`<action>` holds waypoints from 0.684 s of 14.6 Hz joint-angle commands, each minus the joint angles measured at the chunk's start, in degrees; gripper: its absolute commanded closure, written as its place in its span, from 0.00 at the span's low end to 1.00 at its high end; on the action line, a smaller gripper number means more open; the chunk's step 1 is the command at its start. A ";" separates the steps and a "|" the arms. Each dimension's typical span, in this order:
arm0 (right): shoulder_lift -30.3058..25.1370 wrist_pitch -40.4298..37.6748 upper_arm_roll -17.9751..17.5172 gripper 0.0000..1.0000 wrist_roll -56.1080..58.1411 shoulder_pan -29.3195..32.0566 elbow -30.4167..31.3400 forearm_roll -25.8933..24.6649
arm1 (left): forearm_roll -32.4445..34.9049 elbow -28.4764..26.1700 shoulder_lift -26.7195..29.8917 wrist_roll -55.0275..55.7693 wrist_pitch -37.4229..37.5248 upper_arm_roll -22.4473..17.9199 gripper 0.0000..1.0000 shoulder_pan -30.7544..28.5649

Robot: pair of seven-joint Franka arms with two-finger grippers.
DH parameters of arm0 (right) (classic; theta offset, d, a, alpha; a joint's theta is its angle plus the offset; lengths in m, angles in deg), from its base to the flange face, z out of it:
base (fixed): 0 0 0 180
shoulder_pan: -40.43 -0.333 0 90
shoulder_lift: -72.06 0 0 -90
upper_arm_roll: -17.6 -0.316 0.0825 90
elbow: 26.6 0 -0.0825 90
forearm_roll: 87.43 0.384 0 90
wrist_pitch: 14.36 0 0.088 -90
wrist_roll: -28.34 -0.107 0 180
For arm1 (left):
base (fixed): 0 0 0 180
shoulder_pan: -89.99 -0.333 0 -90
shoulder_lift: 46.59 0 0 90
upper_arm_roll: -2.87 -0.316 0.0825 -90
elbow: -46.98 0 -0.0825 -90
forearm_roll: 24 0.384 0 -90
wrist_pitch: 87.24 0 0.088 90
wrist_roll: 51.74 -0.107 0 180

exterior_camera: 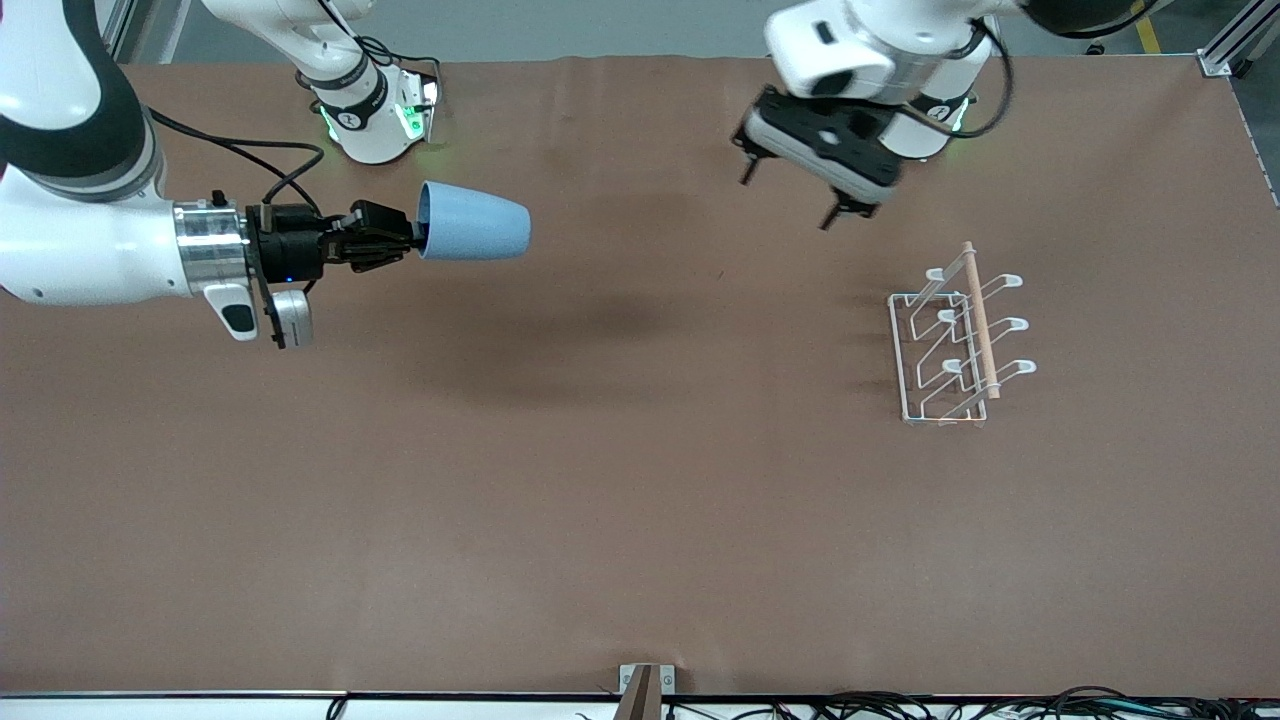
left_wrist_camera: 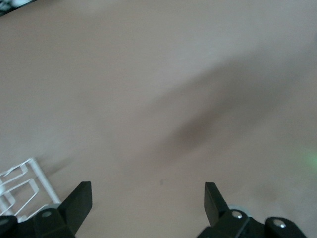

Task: Hang cup on cup holder
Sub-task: 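Lift the blue cup with the right gripper while the left gripper approaches, then grasp the blue cup's body with the left gripper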

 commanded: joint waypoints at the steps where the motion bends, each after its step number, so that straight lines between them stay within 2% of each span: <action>1: 1.74 -1.02 -0.39 1.00 4.70 -1.27 0.30 2.70 | -0.63 4.60 -1.85 -0.93 0.10 4.47 0.00 -0.40; 3: 1.91 -0.32 -0.39 1.00 4.88 -3.64 0.12 2.97 | -0.63 6.45 -3.69 -1.02 -0.59 6.85 0.00 -0.31; 6: 2.62 -0.58 -0.39 1.00 4.80 -5.40 -0.84 2.97 | -0.28 6.63 -7.20 -1.55 -6.90 9.67 0.00 0.56; 10: 3.14 -0.32 -0.39 0.99 4.79 -6.29 -1.02 5.42 | -0.11 6.63 -12.12 -1.63 -10.96 9.67 0.00 4.34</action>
